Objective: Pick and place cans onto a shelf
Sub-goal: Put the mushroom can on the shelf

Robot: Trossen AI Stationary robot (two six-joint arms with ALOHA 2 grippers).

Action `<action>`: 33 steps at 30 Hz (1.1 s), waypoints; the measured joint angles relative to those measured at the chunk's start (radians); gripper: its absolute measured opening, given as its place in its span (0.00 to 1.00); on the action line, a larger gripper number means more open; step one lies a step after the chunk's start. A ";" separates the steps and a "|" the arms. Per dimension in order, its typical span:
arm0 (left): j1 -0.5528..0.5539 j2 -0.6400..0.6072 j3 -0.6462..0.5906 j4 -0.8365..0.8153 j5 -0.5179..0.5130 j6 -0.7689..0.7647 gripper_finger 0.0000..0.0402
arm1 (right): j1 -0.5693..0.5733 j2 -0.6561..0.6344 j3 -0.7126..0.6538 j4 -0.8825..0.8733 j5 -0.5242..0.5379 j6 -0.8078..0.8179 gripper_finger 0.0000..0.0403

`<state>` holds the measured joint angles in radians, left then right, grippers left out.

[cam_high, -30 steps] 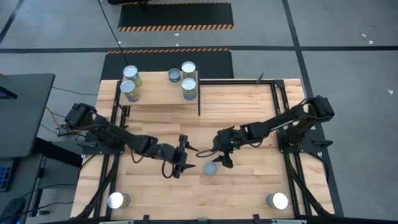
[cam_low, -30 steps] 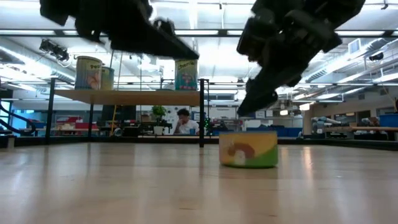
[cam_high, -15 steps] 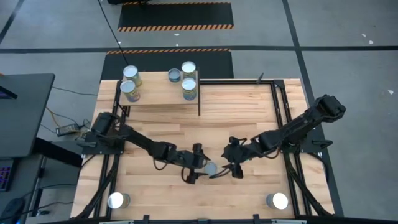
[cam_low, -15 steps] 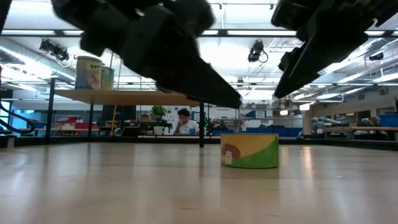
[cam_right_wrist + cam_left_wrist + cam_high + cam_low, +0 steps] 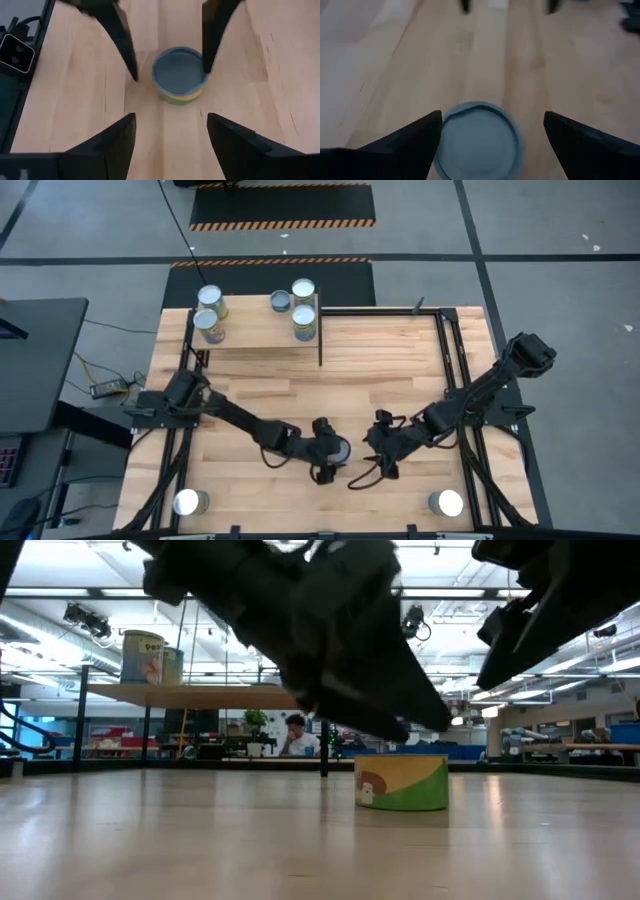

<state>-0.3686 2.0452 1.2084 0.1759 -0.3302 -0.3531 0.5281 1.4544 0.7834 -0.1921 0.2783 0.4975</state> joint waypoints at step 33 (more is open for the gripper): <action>-0.028 0.068 -0.005 0.035 -0.185 -0.080 0.89 | 0.060 0.000 0.000 -0.002 0.099 0.034 0.61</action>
<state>-0.3969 2.1132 1.2037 0.2111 -0.5156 -0.4335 0.5880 1.4548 0.7834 -0.1944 0.3770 0.5310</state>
